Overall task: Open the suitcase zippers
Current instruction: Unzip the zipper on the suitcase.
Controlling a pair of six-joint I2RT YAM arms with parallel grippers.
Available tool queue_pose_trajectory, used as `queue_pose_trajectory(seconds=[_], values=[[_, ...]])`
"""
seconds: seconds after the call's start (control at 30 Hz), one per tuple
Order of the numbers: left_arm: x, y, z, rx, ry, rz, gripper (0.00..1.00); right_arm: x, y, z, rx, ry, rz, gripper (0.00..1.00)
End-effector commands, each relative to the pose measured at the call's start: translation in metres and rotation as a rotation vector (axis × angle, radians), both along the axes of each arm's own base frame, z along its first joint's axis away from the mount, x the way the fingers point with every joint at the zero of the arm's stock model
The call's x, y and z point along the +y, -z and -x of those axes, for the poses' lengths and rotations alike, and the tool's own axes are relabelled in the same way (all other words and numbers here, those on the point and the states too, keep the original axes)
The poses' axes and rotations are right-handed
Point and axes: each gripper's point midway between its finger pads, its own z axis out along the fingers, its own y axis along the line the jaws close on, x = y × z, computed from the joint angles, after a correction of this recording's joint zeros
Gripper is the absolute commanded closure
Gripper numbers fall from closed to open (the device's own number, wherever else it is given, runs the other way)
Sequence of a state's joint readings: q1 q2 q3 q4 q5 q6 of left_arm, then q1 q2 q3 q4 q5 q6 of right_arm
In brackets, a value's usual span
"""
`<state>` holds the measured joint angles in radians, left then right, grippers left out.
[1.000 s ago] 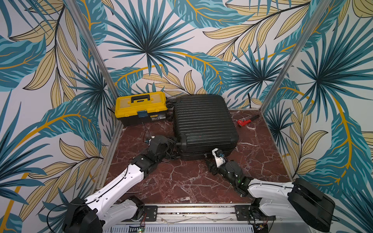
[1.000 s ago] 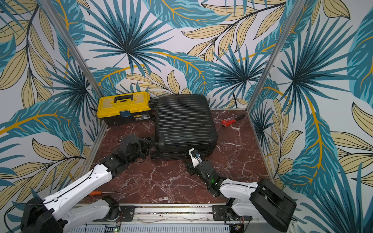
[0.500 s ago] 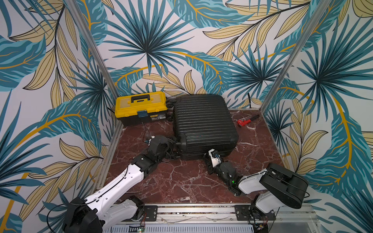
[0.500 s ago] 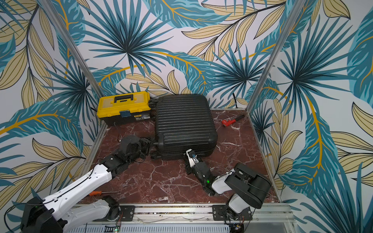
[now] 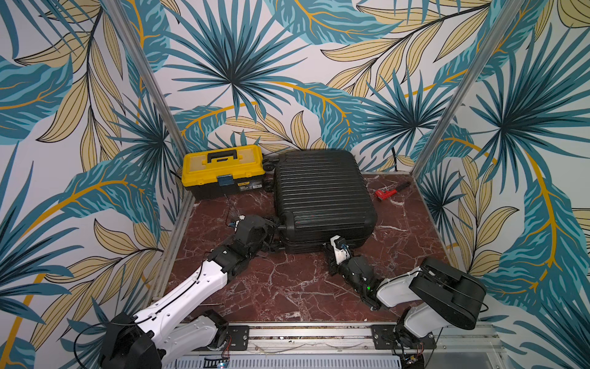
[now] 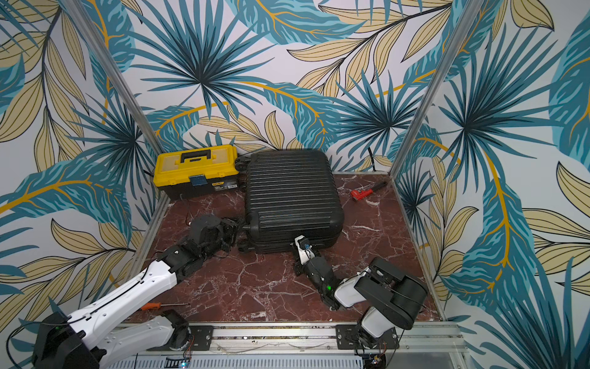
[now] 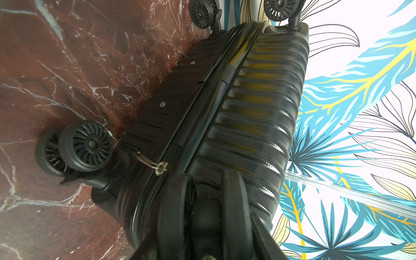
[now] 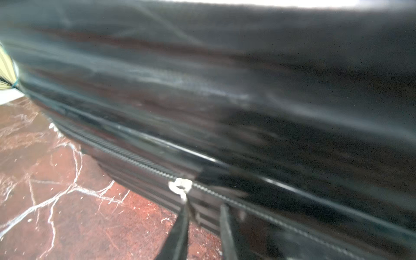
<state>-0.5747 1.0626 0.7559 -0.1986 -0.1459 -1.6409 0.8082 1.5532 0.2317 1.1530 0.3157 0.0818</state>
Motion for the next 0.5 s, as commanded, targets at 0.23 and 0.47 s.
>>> queue_pose_trajectory(seconds=[0.23,0.47], values=[[-0.007,-0.01,0.009,-0.057,0.092,-0.071,0.77,0.004,-0.044,-0.015,-0.105,0.039,-0.116,0.68],[-0.005,-0.01,0.01,-0.06,0.085,-0.073,0.77,0.001,-0.054,-0.018,-0.119,0.066,-0.149,0.65]])
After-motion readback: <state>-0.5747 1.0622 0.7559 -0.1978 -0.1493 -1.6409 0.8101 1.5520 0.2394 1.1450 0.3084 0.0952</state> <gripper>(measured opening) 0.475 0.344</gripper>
